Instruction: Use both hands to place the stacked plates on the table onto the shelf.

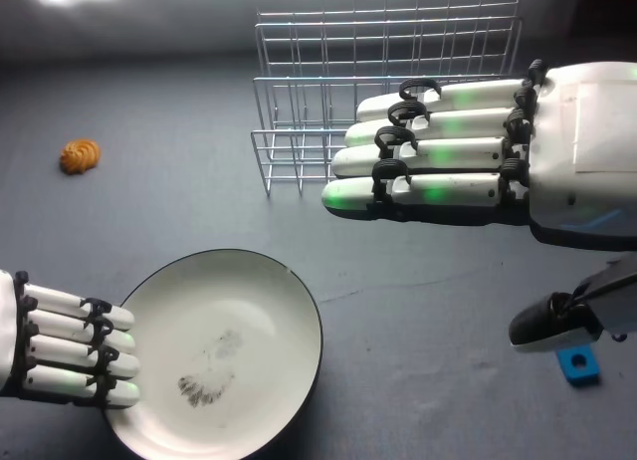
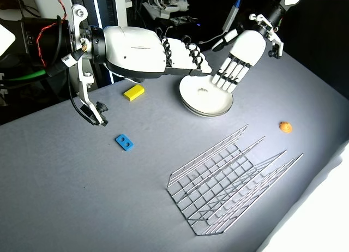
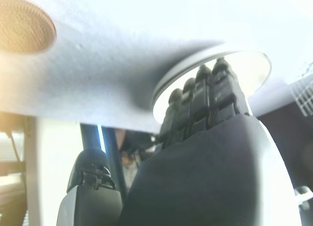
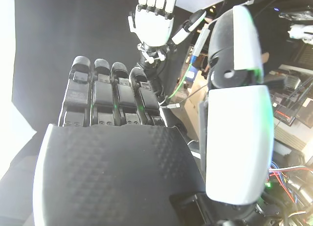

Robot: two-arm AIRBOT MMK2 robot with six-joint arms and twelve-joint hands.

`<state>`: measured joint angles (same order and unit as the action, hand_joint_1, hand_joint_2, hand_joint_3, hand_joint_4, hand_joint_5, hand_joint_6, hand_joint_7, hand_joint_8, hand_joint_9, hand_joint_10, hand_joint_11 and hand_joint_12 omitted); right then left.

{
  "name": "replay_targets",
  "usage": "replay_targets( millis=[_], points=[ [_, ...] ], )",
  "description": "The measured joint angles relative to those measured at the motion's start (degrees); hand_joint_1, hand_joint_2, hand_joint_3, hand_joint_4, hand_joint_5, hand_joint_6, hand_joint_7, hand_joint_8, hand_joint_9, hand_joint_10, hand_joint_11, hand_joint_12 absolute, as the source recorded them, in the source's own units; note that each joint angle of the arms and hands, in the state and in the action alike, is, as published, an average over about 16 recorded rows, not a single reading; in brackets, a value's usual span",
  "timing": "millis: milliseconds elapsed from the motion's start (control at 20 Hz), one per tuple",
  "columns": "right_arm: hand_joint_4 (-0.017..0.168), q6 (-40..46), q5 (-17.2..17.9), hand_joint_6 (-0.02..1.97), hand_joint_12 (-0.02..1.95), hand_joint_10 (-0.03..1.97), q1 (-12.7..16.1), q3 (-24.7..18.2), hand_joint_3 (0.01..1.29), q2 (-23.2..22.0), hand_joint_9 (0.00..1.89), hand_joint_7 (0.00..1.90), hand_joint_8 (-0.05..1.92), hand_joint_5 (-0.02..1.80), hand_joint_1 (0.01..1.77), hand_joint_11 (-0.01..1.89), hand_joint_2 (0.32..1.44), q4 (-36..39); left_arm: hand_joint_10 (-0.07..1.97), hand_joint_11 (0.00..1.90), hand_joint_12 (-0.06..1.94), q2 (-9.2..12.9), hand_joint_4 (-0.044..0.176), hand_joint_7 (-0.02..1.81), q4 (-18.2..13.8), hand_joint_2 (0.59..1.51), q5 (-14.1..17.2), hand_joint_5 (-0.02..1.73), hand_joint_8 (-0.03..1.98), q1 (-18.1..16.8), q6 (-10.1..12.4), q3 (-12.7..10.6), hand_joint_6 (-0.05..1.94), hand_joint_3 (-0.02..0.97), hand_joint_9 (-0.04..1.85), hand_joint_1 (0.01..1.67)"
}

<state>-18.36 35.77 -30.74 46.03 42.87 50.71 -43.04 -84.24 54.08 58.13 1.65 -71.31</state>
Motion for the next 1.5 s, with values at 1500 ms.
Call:
replay_targets(
  millis=[1500],
  points=[
    [0.006,-5.6,-0.8,0.03,0.00,0.01,-1.8,-0.1,0.02,1.0,0.02,0.02,0.01,0.02,0.98,0.02,0.97,0.0,0.00,0.01,-0.02,1.0,-0.001,-0.01,14.6,1.132,-15.9,0.01,-0.01,3.3,0.3,15.9,-0.02,0.004,-0.01,0.02]
  ],
)
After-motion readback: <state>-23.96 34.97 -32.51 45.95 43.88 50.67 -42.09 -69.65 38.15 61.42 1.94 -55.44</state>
